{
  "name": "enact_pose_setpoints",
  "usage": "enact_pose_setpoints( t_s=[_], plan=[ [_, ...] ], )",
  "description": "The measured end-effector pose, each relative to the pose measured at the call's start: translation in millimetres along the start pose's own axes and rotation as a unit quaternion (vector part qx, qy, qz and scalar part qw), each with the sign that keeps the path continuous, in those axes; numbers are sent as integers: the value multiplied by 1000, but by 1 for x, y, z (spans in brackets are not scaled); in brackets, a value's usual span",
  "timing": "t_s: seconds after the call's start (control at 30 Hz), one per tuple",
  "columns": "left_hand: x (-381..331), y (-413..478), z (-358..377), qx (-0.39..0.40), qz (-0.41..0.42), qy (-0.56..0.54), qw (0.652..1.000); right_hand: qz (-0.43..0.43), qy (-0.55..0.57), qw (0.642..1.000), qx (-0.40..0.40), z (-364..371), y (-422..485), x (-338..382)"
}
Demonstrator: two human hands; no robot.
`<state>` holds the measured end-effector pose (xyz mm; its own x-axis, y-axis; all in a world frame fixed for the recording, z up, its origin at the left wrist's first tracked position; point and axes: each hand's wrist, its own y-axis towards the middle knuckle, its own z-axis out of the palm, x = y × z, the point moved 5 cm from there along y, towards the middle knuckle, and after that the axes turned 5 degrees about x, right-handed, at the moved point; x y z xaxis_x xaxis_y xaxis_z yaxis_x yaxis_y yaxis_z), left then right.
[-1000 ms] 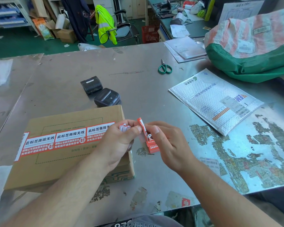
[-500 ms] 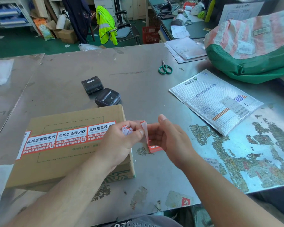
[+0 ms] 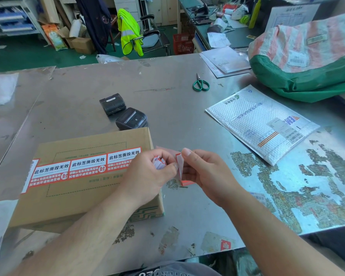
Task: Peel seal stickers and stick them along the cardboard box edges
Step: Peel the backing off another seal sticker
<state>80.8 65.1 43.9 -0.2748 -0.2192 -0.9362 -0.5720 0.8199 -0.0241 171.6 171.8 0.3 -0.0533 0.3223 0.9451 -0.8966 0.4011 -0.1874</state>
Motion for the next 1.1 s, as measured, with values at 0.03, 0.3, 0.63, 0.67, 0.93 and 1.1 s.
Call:
enact_pose_setpoints(
  t_s=[0.03,0.3,0.63,0.67,0.93,1.1],
  plan=[
    [1,0,0,1,-1,1,1000,-2,-1,1000,-1,-1,0,0],
    [12,1,2,14,-23,-29,999,2,-2,1000,-7,-4,-3,0],
    [12,-3,6,20,-75,-188,979,8,-2,1000,-26,-11,-5,1],
    [14,-2,5,20,-87,-205,975,3,0,999,-32,-12,-5,2],
    [27,0,4,11,-132,-237,962,-1,32,995,-92,-23,-4,3],
    [19,2,9,23,-108,-215,970,1,7,997,-78,-21,-3,1]
  ],
)
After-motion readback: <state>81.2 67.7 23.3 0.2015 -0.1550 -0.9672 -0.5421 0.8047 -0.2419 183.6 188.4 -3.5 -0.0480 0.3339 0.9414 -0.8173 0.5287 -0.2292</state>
